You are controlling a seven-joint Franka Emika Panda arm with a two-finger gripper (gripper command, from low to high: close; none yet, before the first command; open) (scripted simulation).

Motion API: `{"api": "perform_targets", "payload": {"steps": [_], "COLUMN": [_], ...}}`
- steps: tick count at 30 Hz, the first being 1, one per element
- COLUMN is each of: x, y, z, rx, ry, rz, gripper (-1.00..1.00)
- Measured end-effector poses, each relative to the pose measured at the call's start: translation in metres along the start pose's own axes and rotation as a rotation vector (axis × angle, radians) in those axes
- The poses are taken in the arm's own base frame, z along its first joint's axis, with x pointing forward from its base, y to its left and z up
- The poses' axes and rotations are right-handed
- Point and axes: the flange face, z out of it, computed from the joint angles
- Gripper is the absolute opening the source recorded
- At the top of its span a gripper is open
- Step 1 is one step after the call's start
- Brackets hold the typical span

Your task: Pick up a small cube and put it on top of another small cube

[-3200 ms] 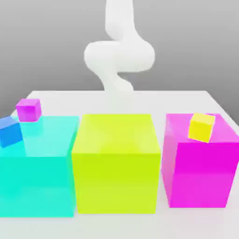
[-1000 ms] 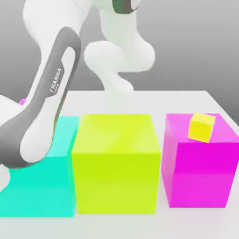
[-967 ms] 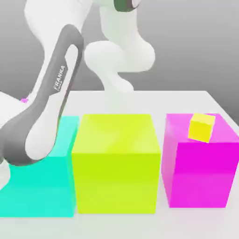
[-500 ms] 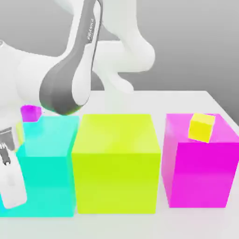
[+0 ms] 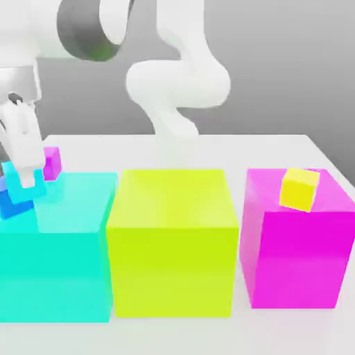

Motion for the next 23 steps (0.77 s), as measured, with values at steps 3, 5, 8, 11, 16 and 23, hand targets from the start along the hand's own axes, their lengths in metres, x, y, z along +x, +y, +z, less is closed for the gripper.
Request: {"api": "perform_targets", "payload": {"steps": [3,5,8,11,16,23], "x": [0.015,0.025,0.04,0.053,0.068,0.069], "y": [0.022,0.035,0.056,0.077,0.109,0.117], "z": [-0.015,-0.022,-0.032,-0.041,-0.044,0.004], "rx": [-0.006,-0.017,-0.034,-0.054,-0.083,-0.086], "ry": [0.013,0.015,0.02,0.028,0.05,0.053], "rz": [0.134,0.25,0.432,0.615,0.888,0.915], "gripper": [-1.0,-1.0,-1.0,-1.0,-1.0,1.0]}}
